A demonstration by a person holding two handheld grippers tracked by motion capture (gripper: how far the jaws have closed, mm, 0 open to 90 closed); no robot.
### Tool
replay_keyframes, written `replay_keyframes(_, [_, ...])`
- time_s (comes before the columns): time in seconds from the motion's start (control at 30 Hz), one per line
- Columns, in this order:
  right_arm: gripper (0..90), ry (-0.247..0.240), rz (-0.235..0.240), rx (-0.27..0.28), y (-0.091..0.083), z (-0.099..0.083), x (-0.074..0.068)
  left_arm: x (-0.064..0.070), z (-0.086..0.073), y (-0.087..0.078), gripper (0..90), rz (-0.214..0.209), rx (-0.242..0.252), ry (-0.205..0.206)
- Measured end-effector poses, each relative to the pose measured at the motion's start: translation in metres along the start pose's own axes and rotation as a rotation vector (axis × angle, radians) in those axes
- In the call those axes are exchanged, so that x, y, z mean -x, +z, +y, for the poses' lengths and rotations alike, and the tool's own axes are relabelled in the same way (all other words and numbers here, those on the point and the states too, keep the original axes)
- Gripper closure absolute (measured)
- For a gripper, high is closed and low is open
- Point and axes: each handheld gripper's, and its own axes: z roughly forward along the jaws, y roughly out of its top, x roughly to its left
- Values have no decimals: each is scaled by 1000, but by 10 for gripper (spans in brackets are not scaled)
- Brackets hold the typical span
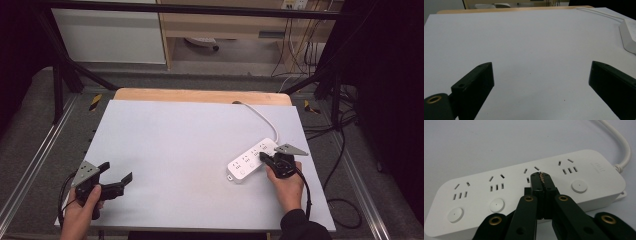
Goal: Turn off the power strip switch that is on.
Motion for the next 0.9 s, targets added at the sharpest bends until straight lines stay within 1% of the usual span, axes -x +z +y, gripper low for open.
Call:
replay_keyframes(0.23, [900,1,0,-1,0,0,0,0,0,0,61,0,-5,3])
replay_keyframes(0.3, [900,11,4,-3,0,0,0,0,0,0,61,0,-5,4])
replay_keyframes(0.7, [900,-7,-4,0,0,0,-1,0,0,0,61,2,-8,1])
replay_keyframes(0.9, [900,-17,-11,-9,1,0,-2,0,0,0,61,1,-8,2])
